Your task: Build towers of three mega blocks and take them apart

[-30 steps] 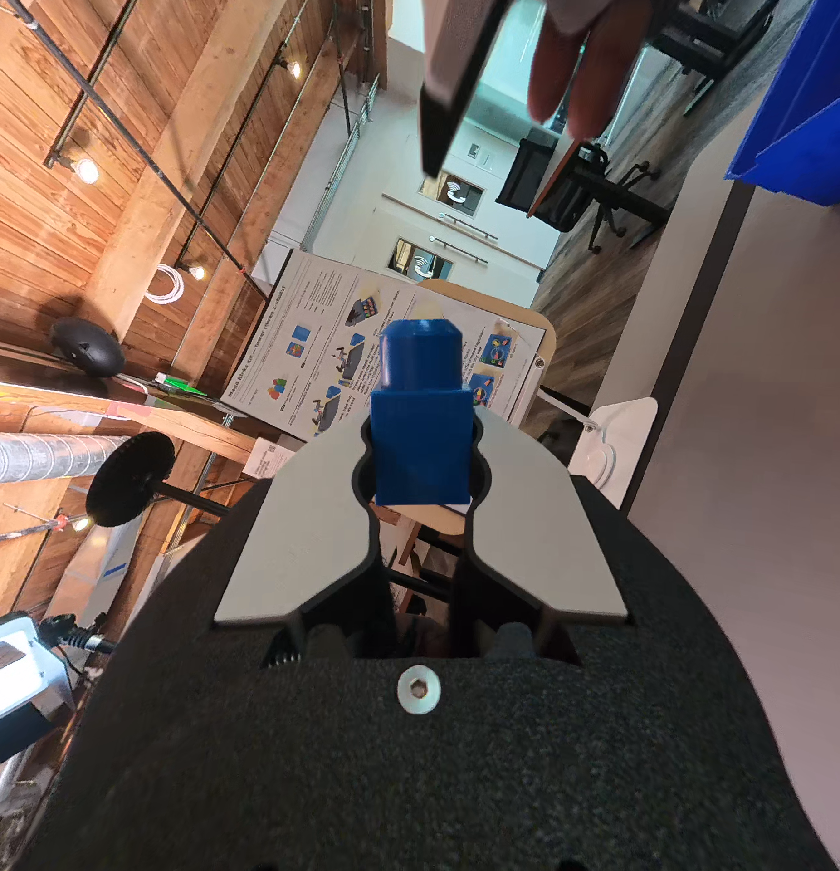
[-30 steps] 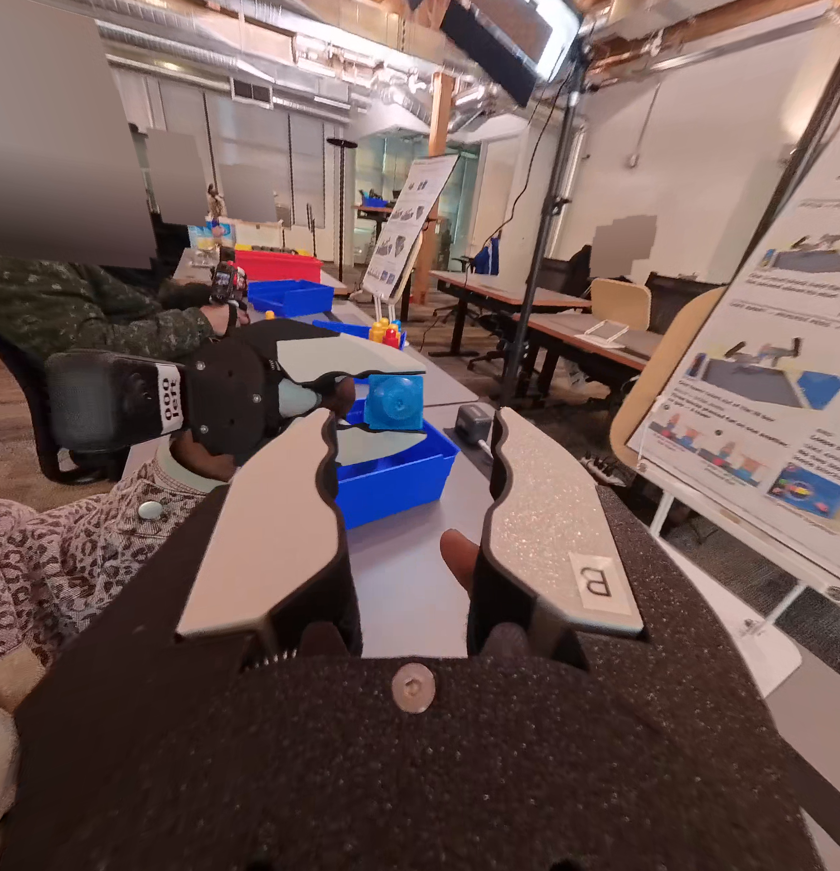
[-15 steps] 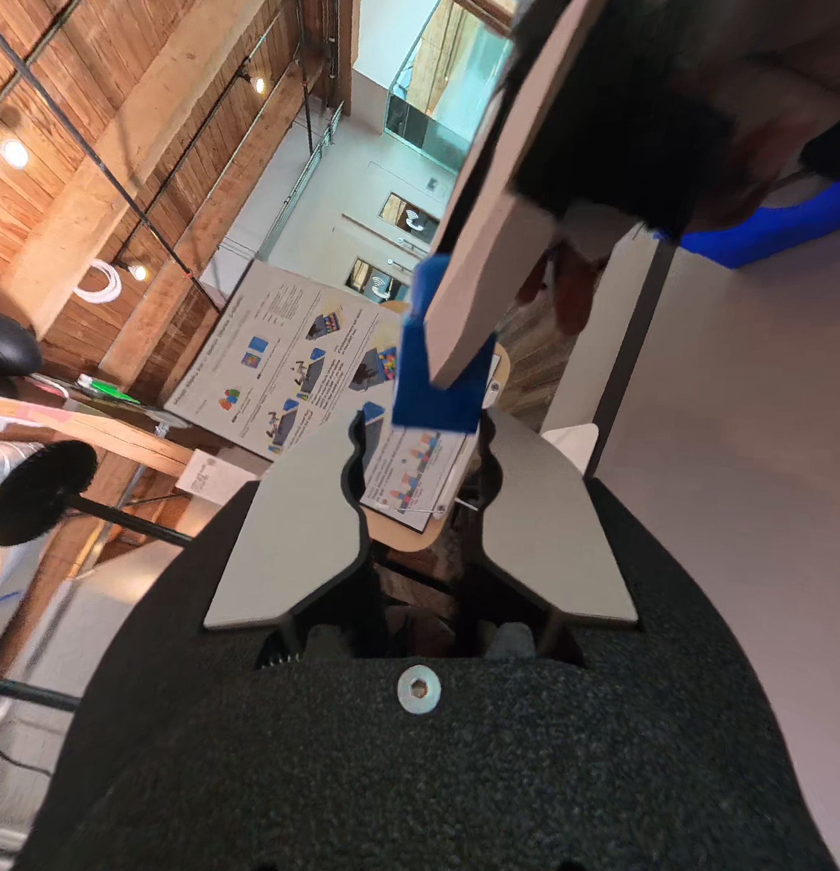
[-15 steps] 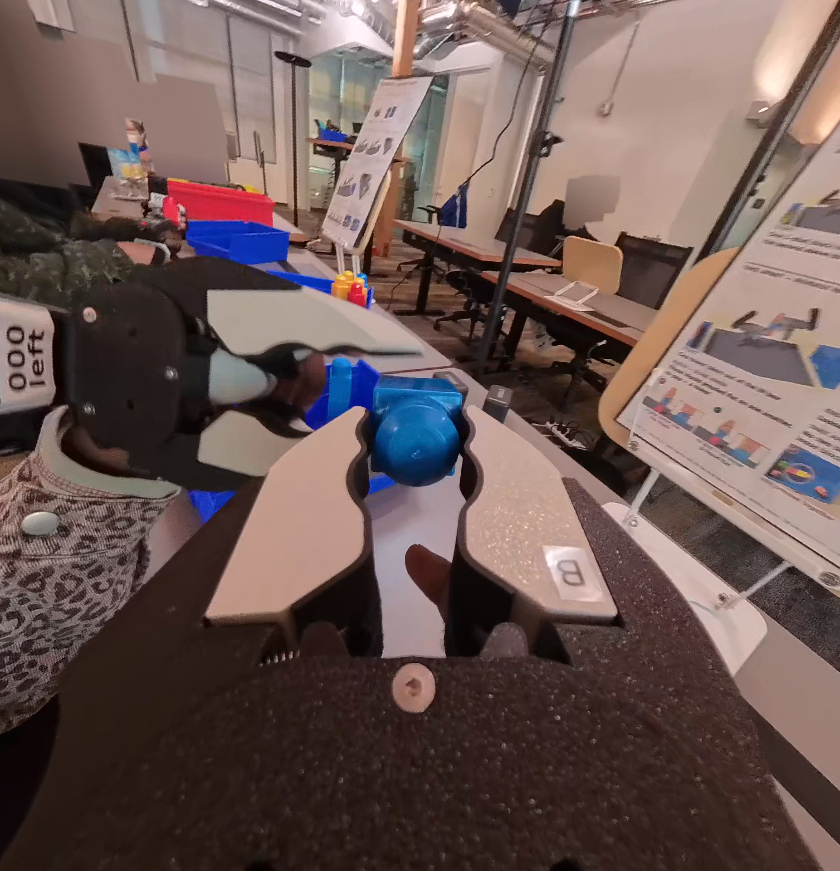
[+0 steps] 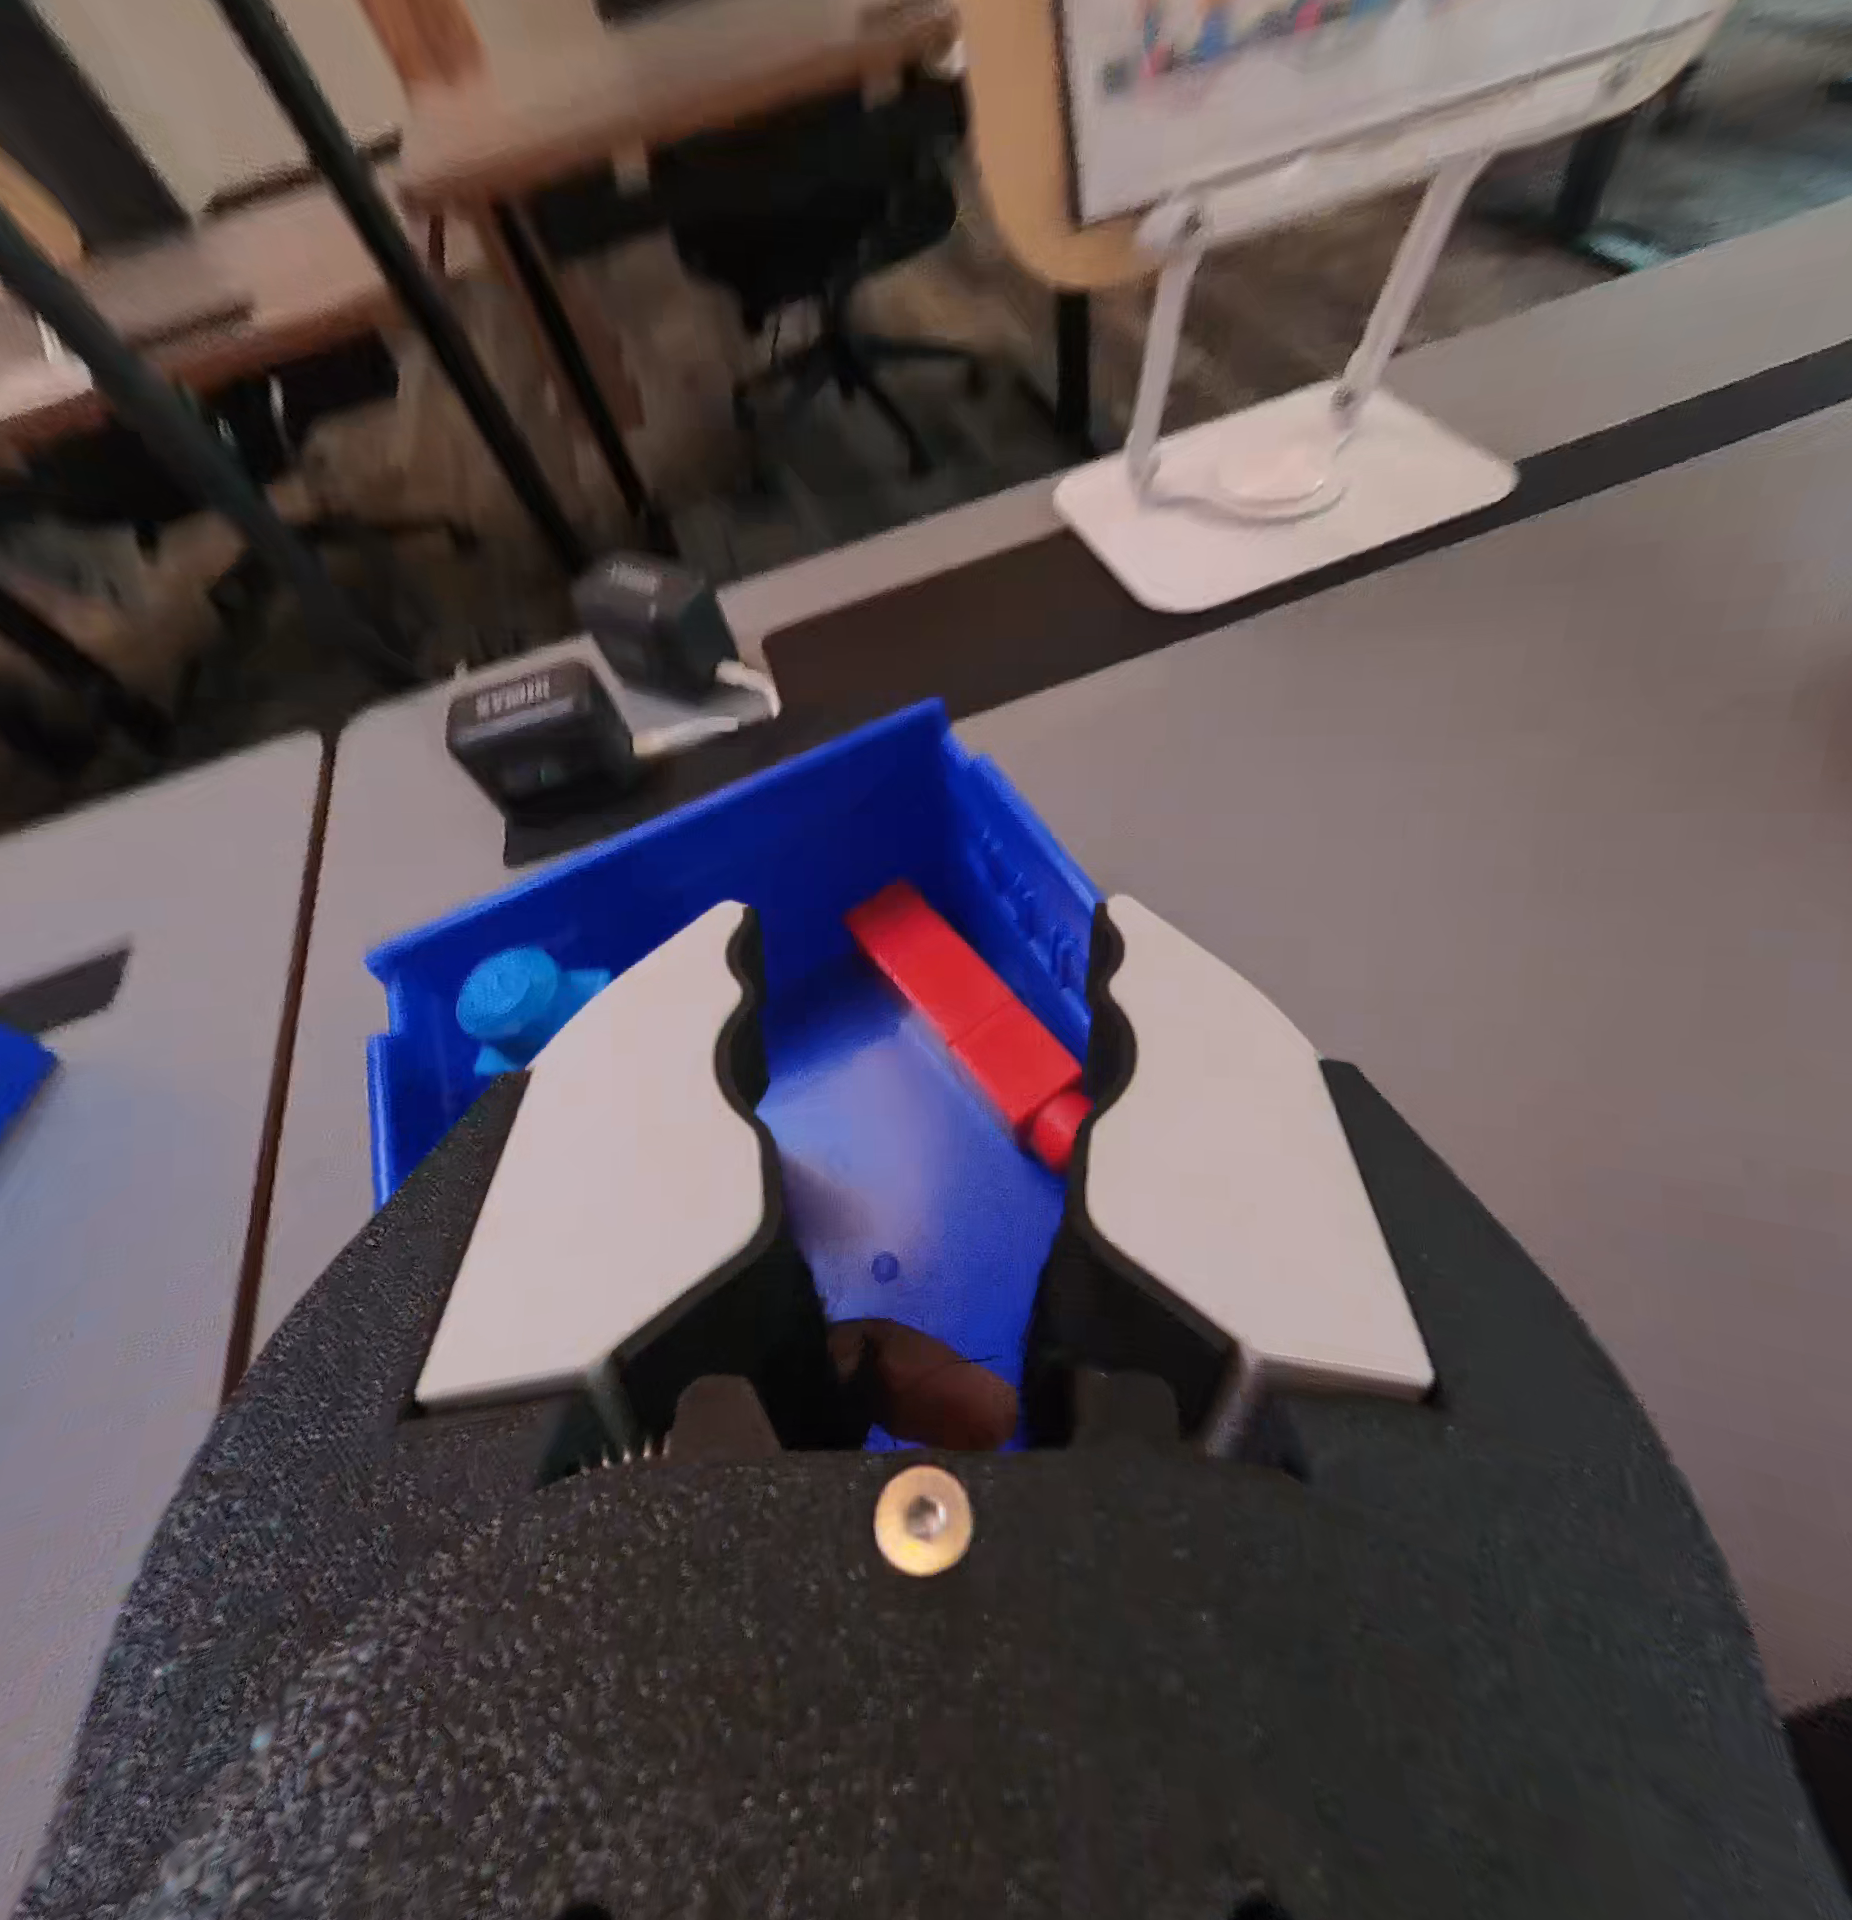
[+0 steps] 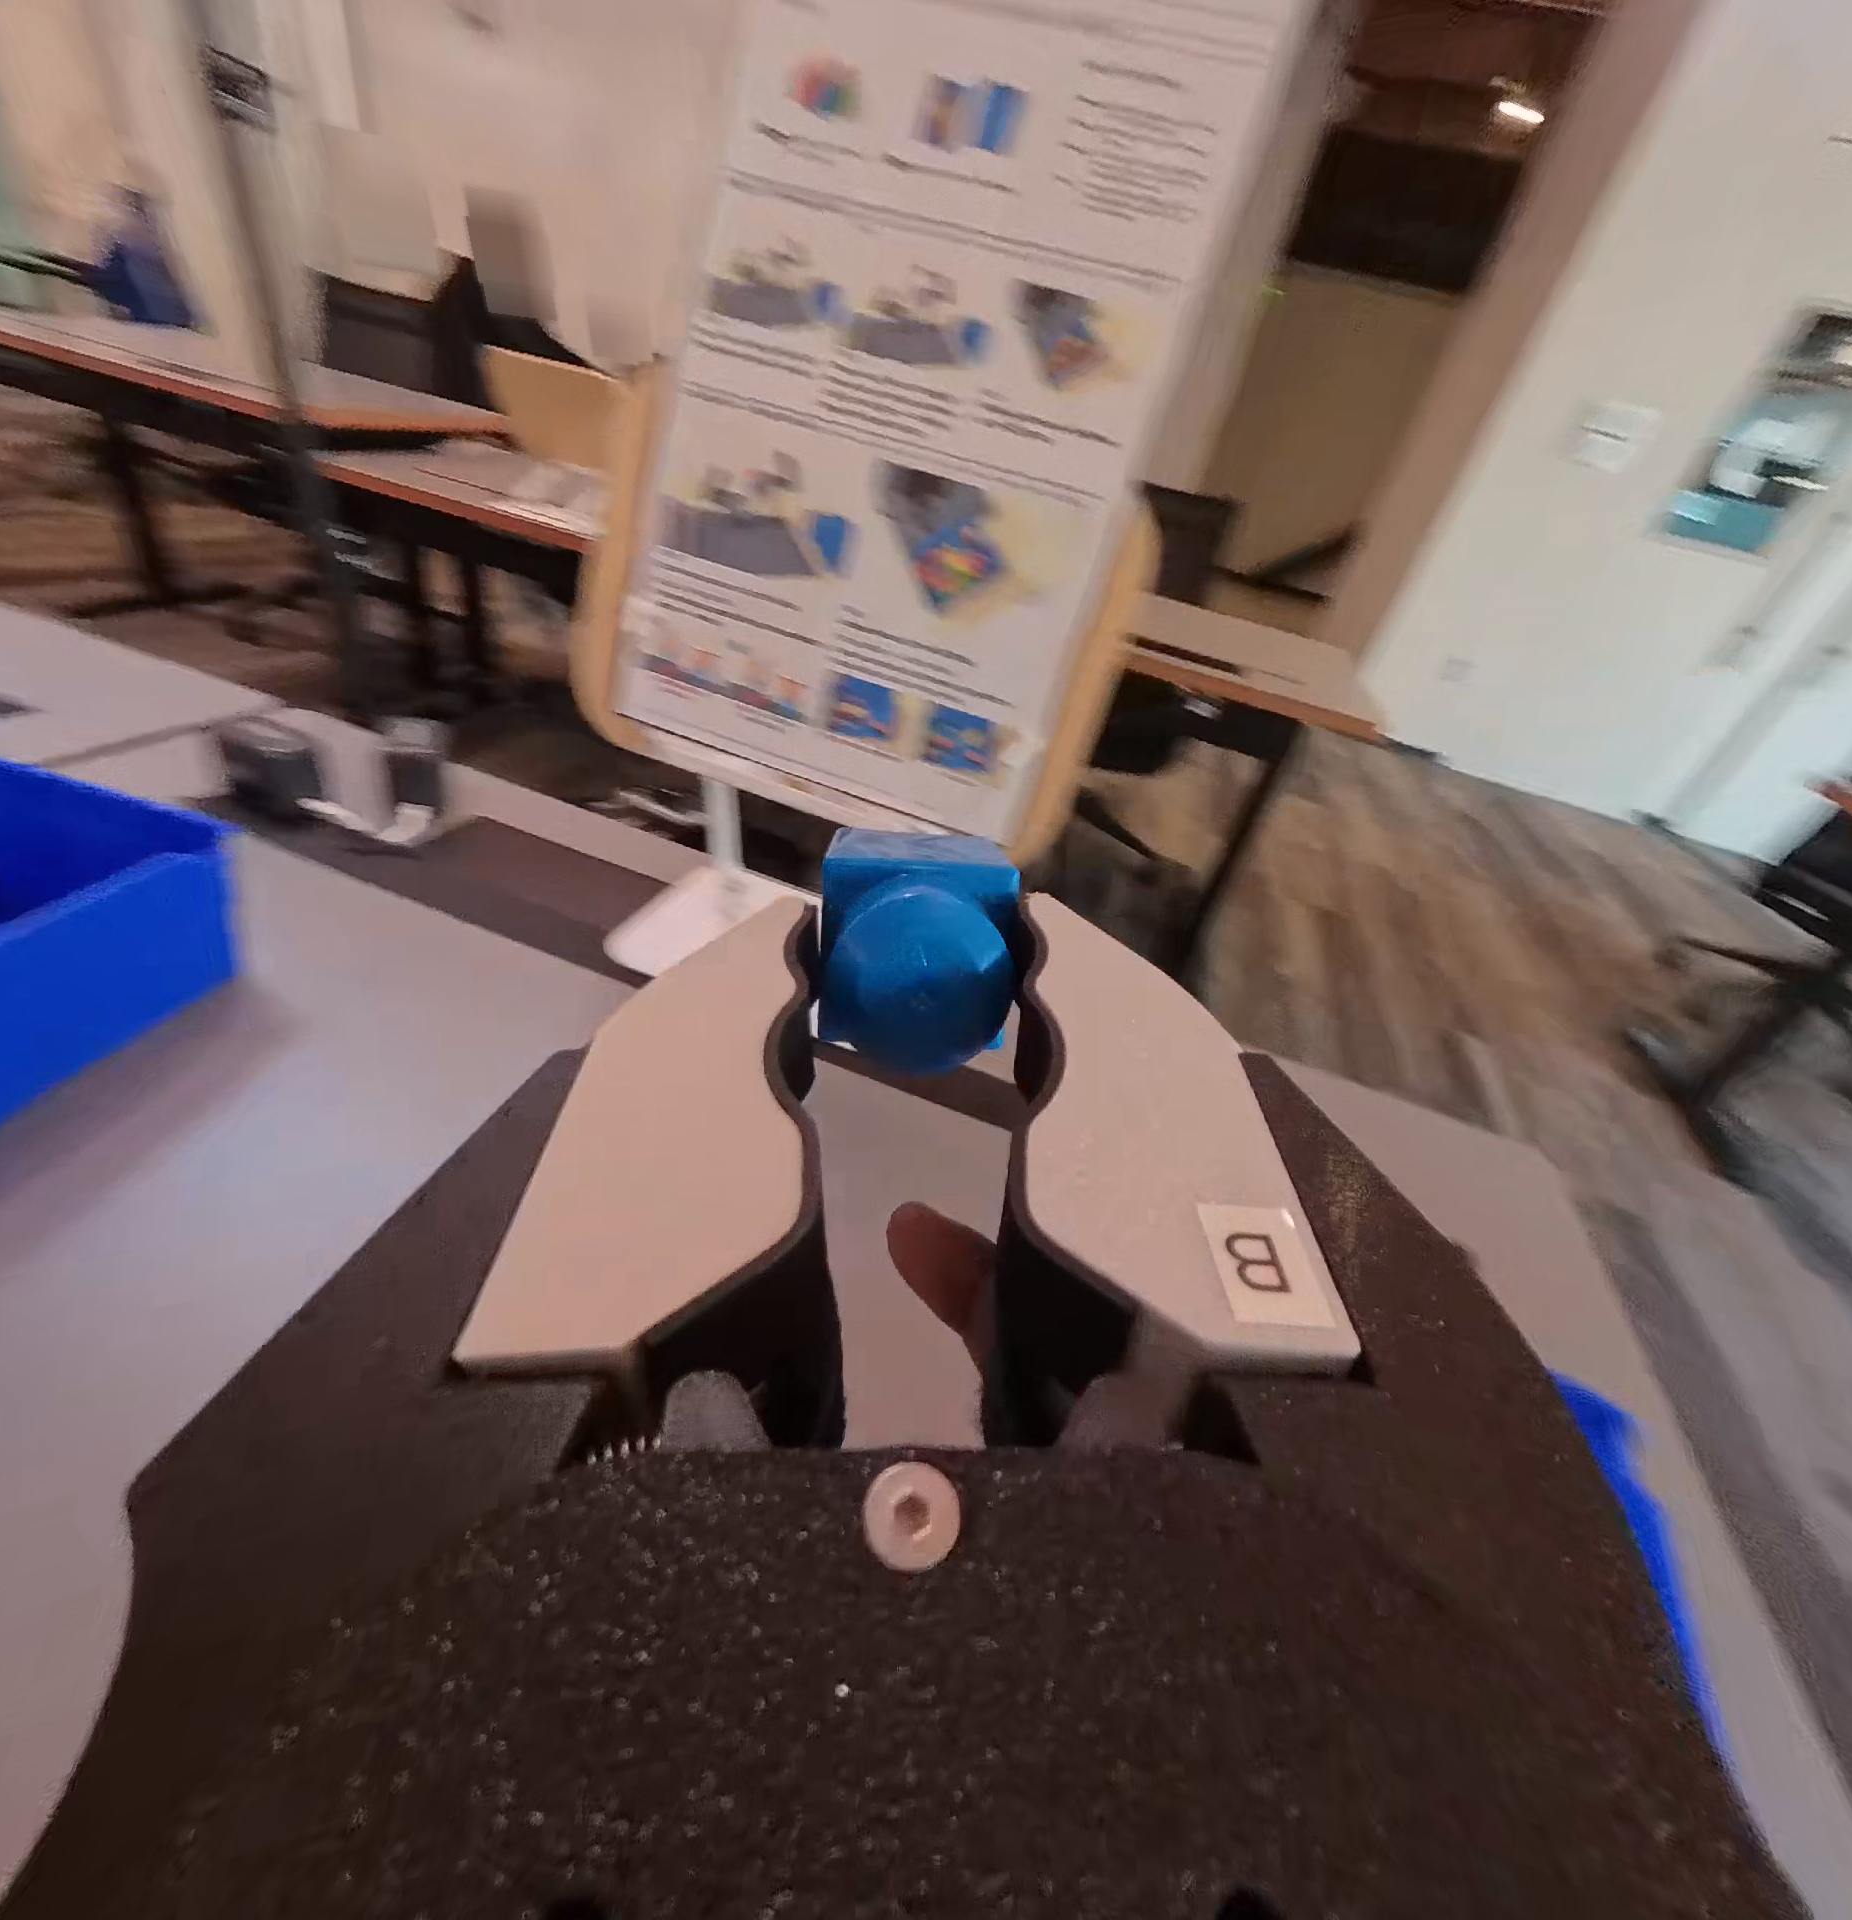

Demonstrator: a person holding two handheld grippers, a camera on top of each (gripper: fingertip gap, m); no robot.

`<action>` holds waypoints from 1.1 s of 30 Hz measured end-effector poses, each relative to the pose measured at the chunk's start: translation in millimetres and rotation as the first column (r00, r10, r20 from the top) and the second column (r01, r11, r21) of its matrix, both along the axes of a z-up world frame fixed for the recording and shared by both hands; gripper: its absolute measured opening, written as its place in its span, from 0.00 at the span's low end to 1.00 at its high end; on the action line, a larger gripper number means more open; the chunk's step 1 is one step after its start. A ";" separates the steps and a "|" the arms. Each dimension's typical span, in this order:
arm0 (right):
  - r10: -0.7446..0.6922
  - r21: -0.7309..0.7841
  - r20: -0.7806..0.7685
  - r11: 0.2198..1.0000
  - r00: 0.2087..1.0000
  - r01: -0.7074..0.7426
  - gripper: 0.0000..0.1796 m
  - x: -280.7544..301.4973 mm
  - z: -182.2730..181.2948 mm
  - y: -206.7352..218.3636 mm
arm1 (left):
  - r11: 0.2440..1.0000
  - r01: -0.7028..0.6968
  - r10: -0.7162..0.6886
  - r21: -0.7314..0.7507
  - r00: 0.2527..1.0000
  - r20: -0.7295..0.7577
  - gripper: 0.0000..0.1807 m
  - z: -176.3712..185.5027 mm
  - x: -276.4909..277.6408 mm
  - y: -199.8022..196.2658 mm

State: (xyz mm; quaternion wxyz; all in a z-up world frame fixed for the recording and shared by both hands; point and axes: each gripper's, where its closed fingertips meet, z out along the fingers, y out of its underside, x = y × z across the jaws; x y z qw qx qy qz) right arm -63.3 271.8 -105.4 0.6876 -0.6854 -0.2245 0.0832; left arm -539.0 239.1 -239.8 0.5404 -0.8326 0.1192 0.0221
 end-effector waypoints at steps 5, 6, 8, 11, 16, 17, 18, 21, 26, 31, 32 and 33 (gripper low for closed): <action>-0.408 -0.087 0.102 0.905 0.907 0.417 0.19 107.0 -27.6 3.8 | 0.993 -0.021 0.043 -0.118 0.981 0.191 0.32 -54.7 -4.1 32.8; -0.468 -0.107 0.120 0.871 0.876 0.480 0.19 124.8 -34.4 3.1 | 0.988 -0.020 0.056 -0.152 0.970 0.238 0.32 -65.8 -1.9 38.3; -0.546 -0.150 0.145 0.812 0.825 0.564 0.19 153.0 -49.2 3.2 | 0.973 -0.031 0.100 -0.230 0.950 0.297 0.33 -87.8 0.4 46.4; -0.617 -0.212 0.200 0.731 0.761 0.648 0.19 183.7 -72.4 4.1 | 0.940 -0.081 0.173 -0.332 0.951 0.256 0.33 -117.5 -3.1 52.3; -0.649 -0.274 0.247 0.666 0.720 0.694 0.19 207.1 -98.6 8.6 | 0.898 -0.146 0.228 -0.416 0.961 0.155 0.33 -144.2 -9.0 54.9; -0.650 -0.285 0.251 0.658 0.717 0.697 0.19 209.9 -102.9 9.8 | 0.892 -0.152 0.232 -0.425 0.962 0.142 0.33 -147.4 -9.9 55.0; -0.647 -0.299 0.250 0.656 0.720 0.693 0.20 211.5 -107.8 11.5 | 0.892 -0.154 0.234 -0.426 0.962 0.143 0.33 -147.9 -10.2 55.2; -0.638 -0.352 0.248 0.642 0.729 0.681 0.20 216.9 -126.4 18.8 | 0.887 -0.173 0.247 -0.427 0.961 0.122 0.37 -148.9 -14.7 54.2; -0.626 -0.462 0.301 0.564 0.719 0.684 0.20 230.7 -175.2 31.8 | 0.880 -0.155 0.245 -0.450 0.958 0.149 0.37 -151.3 -14.9 49.9; -0.500 -0.671 0.398 0.412 0.769 0.616 0.19 225.5 -229.2 11.6 | 0.876 -0.089 0.197 -0.475 0.963 0.184 0.21 -150.6 -5.1 44.7; -0.467 -0.711 0.395 0.390 0.791 0.585 0.19 220.2 -237.0 6.9 | 0.875 -0.088 0.197 -0.476 0.963 0.184 0.21 -150.9 -4.8 44.6; -0.435 -0.741 0.395 0.370 0.809 0.561 0.19 215.6 -243.7 2.6 | 0.874 -0.088 0.198 -0.477 0.963 0.184 0.21 -151.0 -4.8 44.5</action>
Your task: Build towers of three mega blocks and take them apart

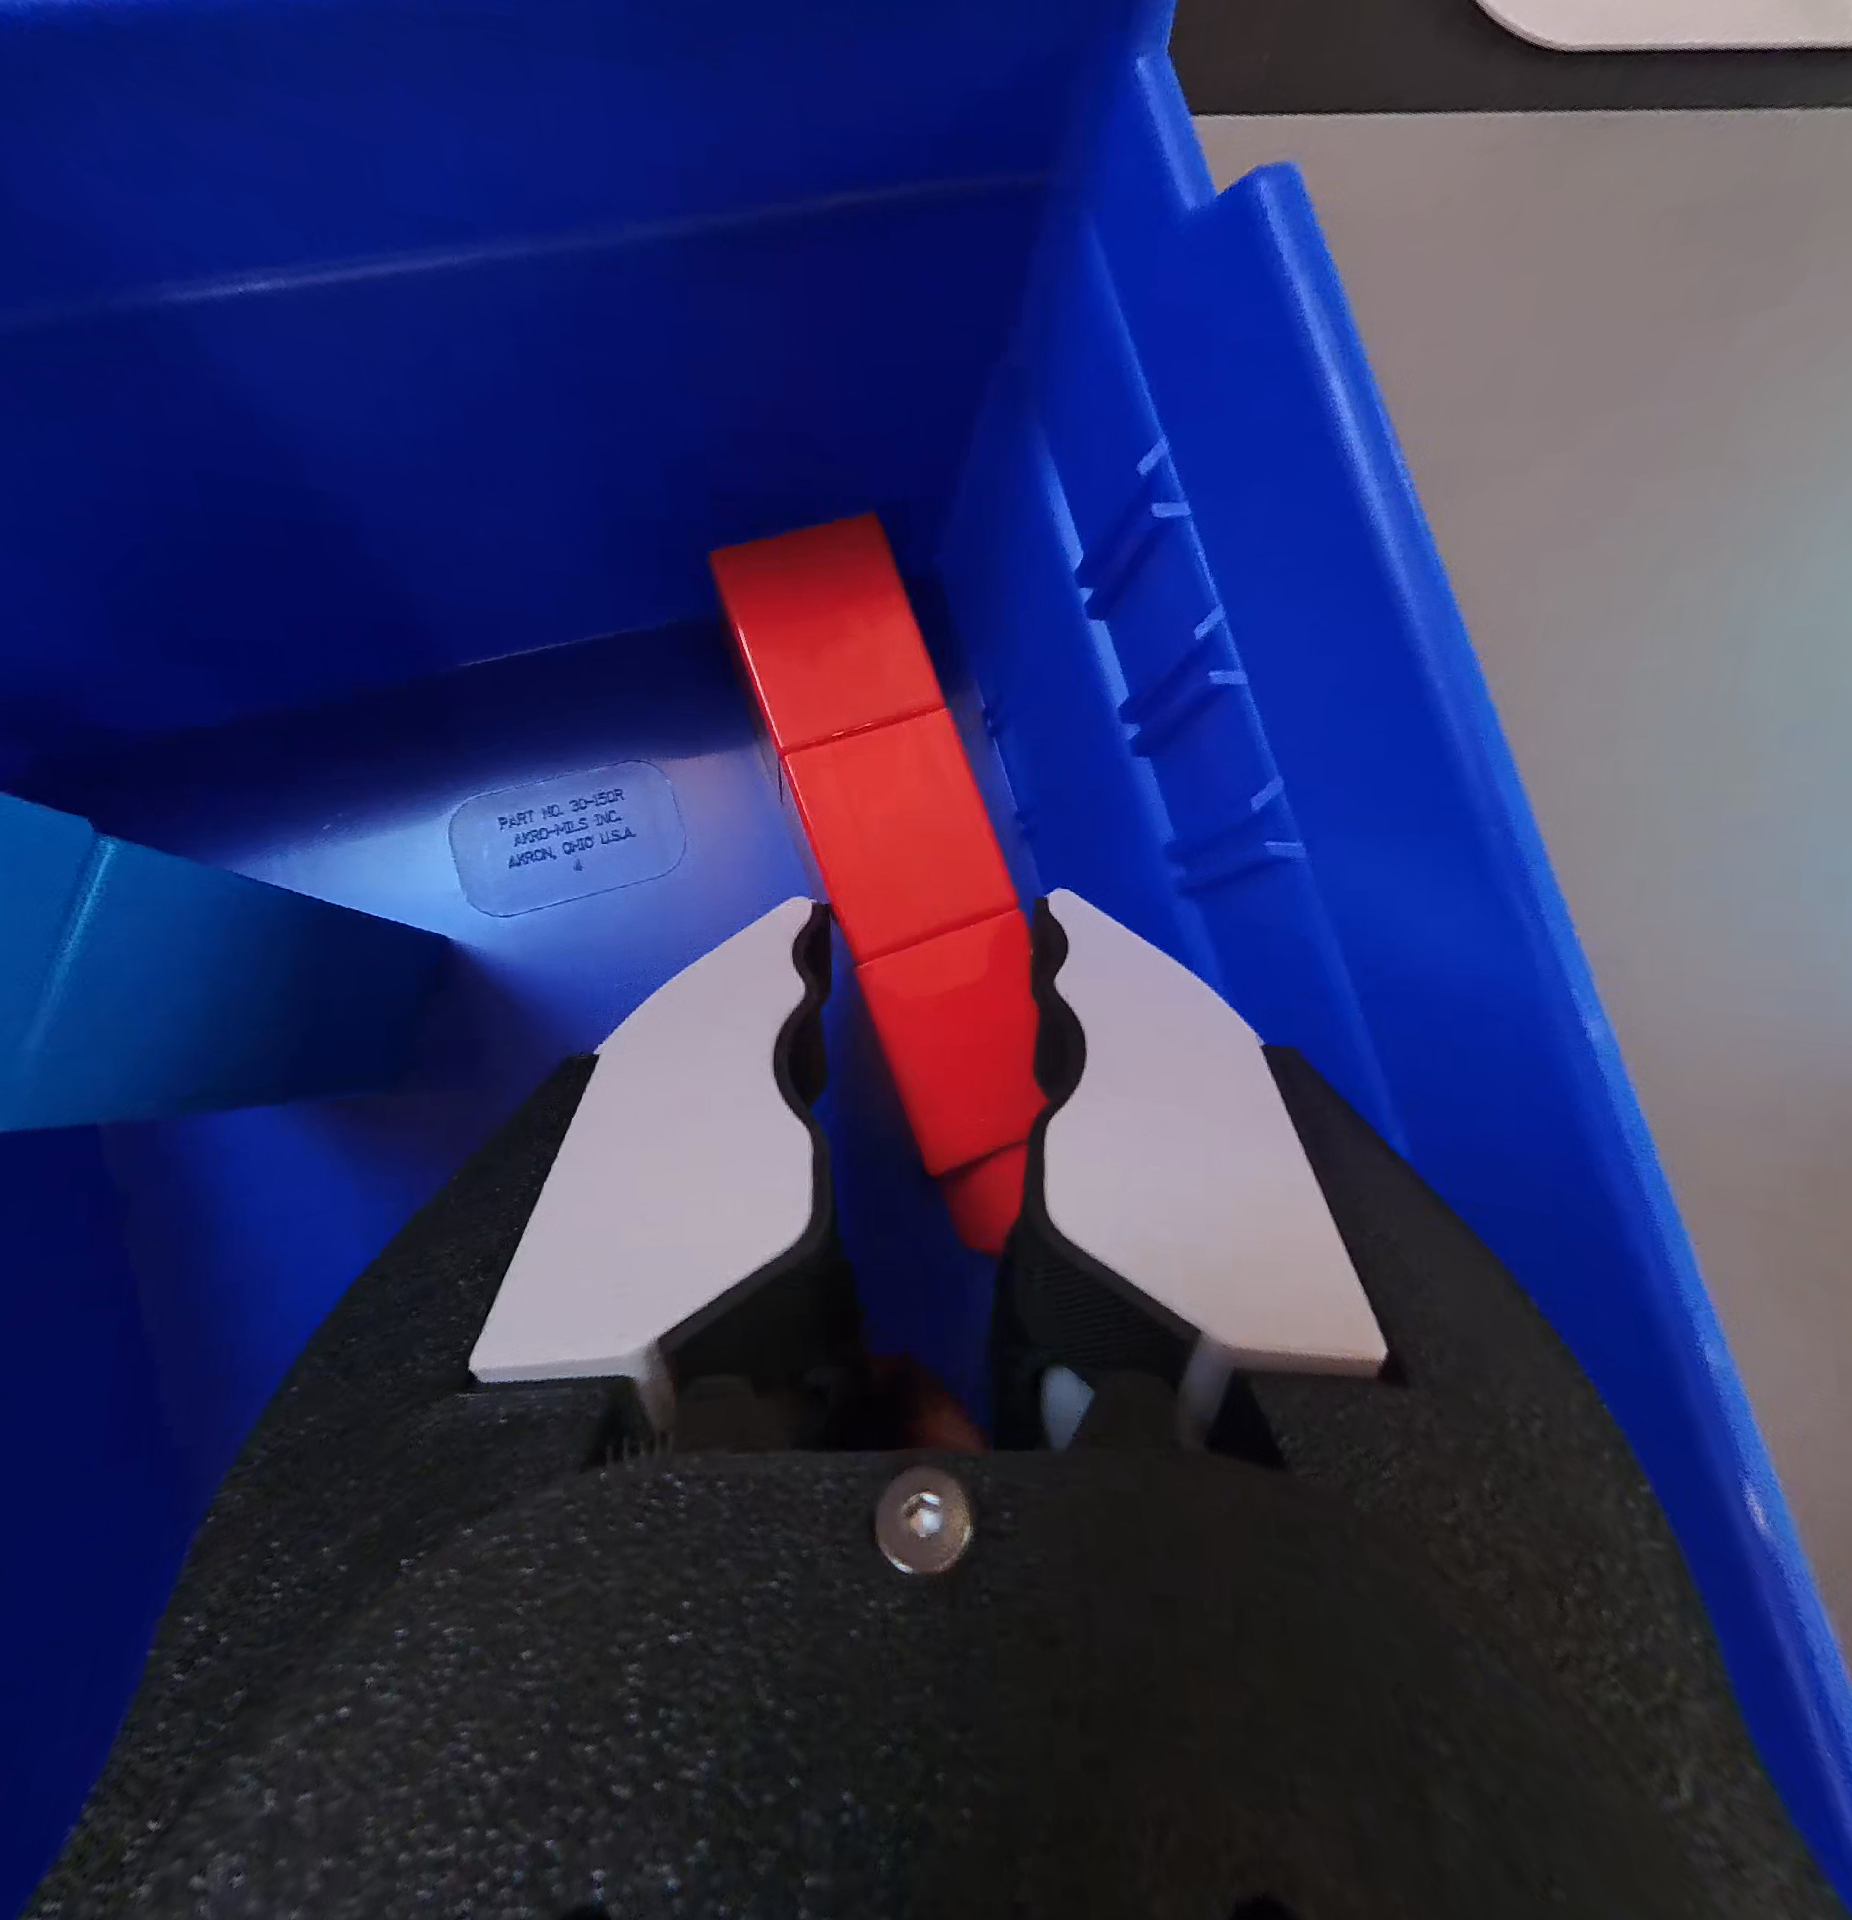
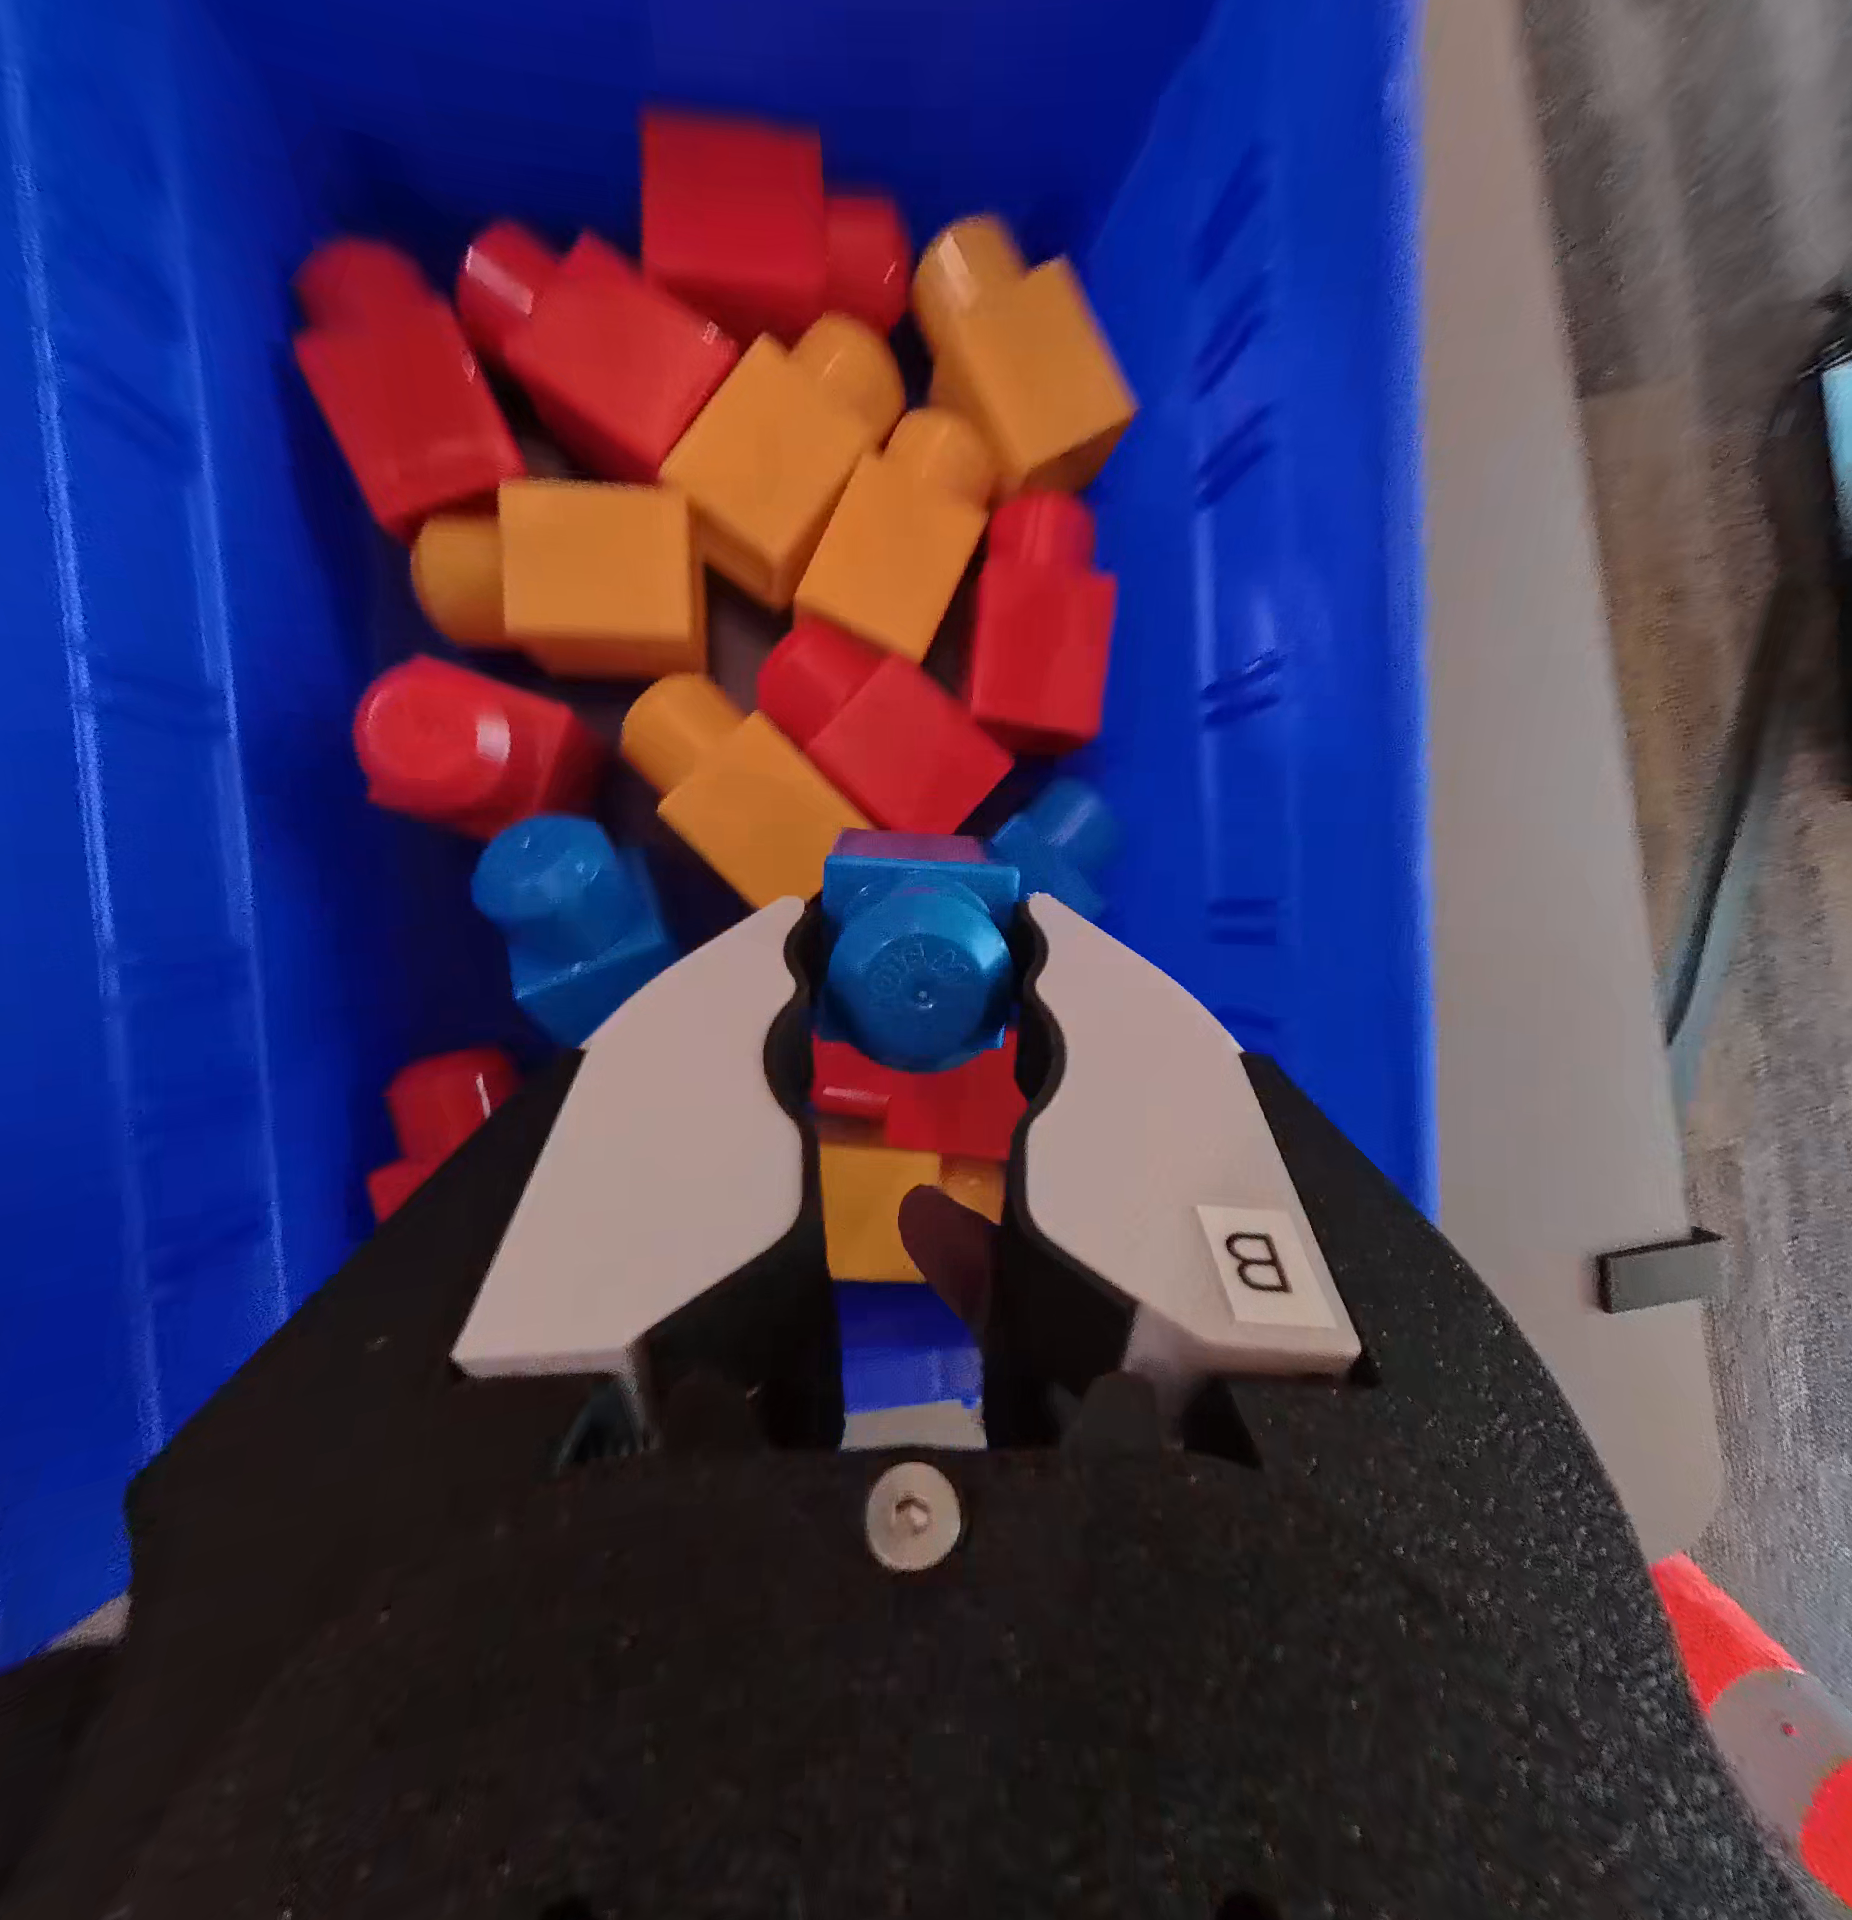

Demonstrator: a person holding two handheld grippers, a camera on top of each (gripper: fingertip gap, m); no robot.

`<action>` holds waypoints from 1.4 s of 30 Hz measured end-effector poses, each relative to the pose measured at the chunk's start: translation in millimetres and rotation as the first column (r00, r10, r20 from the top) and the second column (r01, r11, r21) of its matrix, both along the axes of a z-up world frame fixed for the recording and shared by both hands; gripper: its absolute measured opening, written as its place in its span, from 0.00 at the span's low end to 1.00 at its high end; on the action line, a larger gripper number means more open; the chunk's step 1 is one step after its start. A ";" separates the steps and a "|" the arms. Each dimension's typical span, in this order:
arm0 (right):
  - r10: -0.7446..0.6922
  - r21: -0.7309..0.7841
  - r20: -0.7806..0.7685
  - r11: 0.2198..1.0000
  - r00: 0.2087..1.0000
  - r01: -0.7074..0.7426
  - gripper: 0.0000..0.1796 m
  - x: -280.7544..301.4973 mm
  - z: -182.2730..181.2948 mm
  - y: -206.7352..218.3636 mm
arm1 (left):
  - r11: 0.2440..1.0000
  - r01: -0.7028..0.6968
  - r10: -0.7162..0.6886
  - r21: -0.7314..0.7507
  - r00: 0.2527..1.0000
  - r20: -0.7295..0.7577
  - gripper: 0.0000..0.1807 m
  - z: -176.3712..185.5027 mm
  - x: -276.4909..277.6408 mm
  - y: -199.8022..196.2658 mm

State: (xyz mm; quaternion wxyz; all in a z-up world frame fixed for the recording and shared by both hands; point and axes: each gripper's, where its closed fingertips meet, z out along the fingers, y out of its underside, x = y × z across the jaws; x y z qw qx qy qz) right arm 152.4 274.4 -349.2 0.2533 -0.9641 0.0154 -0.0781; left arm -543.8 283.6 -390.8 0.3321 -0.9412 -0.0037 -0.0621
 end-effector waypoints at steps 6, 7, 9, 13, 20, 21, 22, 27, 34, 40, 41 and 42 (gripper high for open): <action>0.072 -0.161 -0.064 0.984 0.995 -0.082 0.20 -16.5 -26.7 -13.5 | 0.992 0.036 -0.036 -0.124 0.999 0.001 0.27 -20.3 3.6 -11.4; 0.063 -0.160 -0.062 0.984 0.996 -0.072 0.20 -15.5 -26.9 -12.3 | 0.995 0.031 -0.039 -0.096 0.996 -0.084 0.24 -19.0 -3.7 -9.0; 0.057 -0.159 -0.065 0.985 0.996 -0.067 0.21 -15.1 -28.5 -10.9 | 0.993 0.006 -0.021 -0.120 0.992 -0.123 0.22 -21.6 -9.7 -10.3; 0.034 -0.153 -0.041 0.987 0.999 -0.040 0.28 -9.6 -25.3 -11.2 | 0.995 0.014 -0.025 -0.102 0.994 -0.105 0.20 -22.2 -10.0 -9.3; 0.007 -0.043 0.010 0.999 1.000 -0.007 0.28 -3.6 0.8 -6.1 | 0.997 0.019 -0.028 -0.080 0.994 -0.104 0.20 -15.6 -11.0 -10.3; 0.010 -0.033 0.022 0.999 1.000 -0.010 0.28 -3.5 4.4 -5.9 | 0.998 0.017 -0.022 -0.058 0.995 -0.094 0.20 -11.1 -11.0 -9.2; 0.014 -0.017 0.033 1.000 0.999 -0.014 0.27 -3.9 9.2 -5.2 | 0.999 0.015 -0.018 -0.033 0.997 -0.081 0.20 -5.5 -10.7 -8.4; 0.167 0.245 0.046 0.954 0.985 -0.173 0.27 -41.8 64.5 18.1 | 0.984 0.003 0.009 0.181 0.998 -0.064 0.20 43.1 -15.2 -2.3; 0.664 0.721 0.049 0.493 0.746 -0.486 0.27 -187.0 177.6 22.2 | 0.764 0.407 -0.174 0.500 0.877 -0.449 0.20 141.5 25.6 -10.6; 0.894 0.771 0.337 -0.083 0.294 -0.631 0.23 -300.0 219.7 -46.2 | 0.421 0.790 -0.477 0.447 0.611 -0.632 0.20 186.8 133.5 -55.5; 0.905 0.761 0.363 -0.150 0.223 -0.631 0.22 -314.8 221.6 -58.1 | 0.362 0.822 -0.520 0.440 0.570 -0.636 0.20 190.6 150.3 -63.7; 0.911 0.750 0.384 -0.215 0.148 -0.625 0.22 -329.0 222.1 -70.6 | 0.299 0.850 -0.566 0.432 0.523 -0.637 0.20 192.8 166.5 -72.6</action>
